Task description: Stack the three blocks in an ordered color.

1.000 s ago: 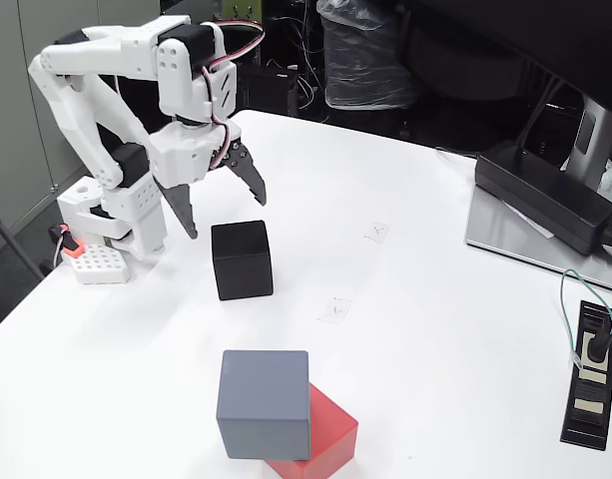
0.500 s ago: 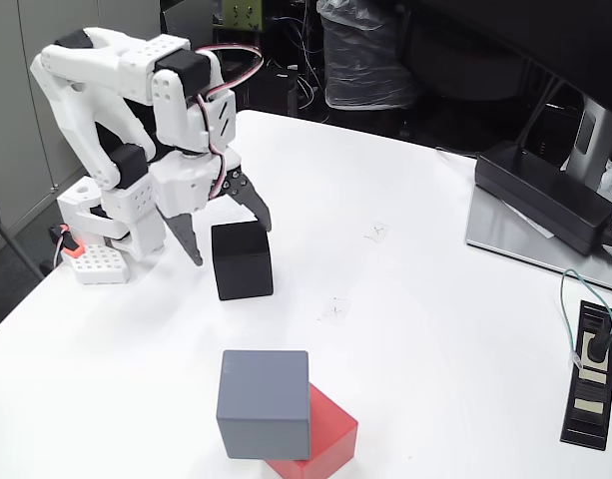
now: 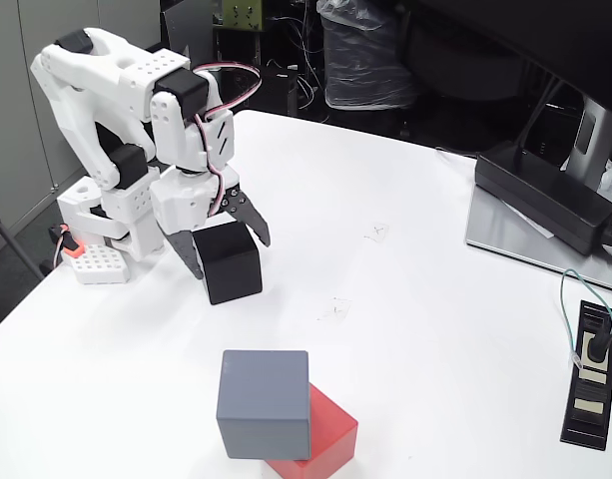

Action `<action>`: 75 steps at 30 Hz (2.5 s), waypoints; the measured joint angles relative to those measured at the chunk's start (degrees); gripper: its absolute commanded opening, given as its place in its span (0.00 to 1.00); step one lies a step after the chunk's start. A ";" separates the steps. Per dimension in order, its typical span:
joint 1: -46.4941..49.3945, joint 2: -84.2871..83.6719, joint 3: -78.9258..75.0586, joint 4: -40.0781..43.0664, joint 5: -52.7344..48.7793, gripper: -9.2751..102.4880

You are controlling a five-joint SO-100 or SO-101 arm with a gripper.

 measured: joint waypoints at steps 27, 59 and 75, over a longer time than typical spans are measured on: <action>0.44 0.70 -9.14 -3.60 0.09 0.13; 5.89 -0.88 -55.90 14.50 11.78 0.13; 16.17 -26.37 -78.22 18.81 18.37 0.13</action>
